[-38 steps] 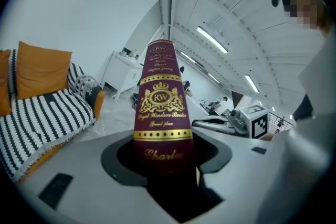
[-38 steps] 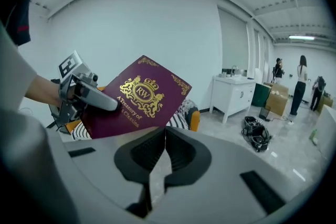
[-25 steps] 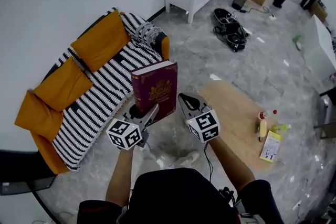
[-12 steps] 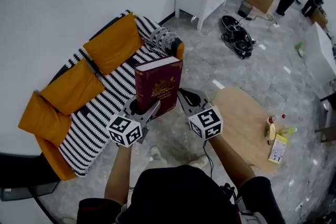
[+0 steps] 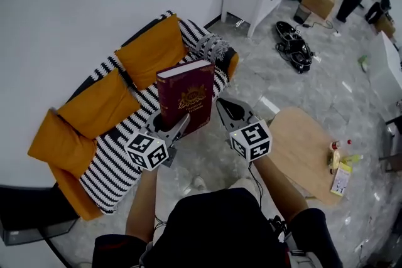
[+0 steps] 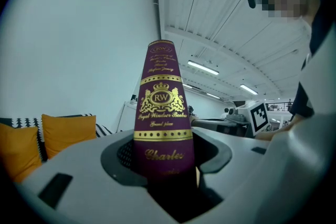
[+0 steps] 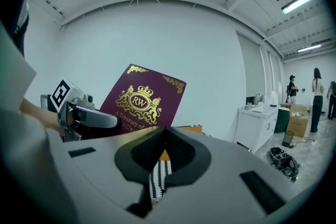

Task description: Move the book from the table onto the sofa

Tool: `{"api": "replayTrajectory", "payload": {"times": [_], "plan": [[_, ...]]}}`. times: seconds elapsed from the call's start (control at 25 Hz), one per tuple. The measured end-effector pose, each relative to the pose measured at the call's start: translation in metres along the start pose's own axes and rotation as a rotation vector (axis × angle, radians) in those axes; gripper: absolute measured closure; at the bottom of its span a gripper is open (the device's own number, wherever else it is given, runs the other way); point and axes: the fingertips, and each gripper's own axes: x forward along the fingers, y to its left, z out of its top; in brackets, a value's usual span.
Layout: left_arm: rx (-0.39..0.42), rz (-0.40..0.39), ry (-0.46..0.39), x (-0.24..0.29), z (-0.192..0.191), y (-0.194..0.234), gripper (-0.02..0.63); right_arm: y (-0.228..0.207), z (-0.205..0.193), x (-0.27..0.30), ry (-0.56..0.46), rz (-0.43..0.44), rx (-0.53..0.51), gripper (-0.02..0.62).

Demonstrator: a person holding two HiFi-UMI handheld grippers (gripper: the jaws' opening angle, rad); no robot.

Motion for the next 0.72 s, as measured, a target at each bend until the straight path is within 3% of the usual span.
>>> {"api": "replayTrajectory", "payload": {"times": [0.4,0.72], "plan": [[-0.018,0.054,-0.046,-0.013,0.018,0.047,0.362,0.019,0.015,0.052,0.005,0.052,-0.046,0.580],[-0.061,0.101,-0.079,0.012,0.026,0.084,0.362,-0.006,0.017,0.095,0.003,0.098,-0.068,0.580]]}}
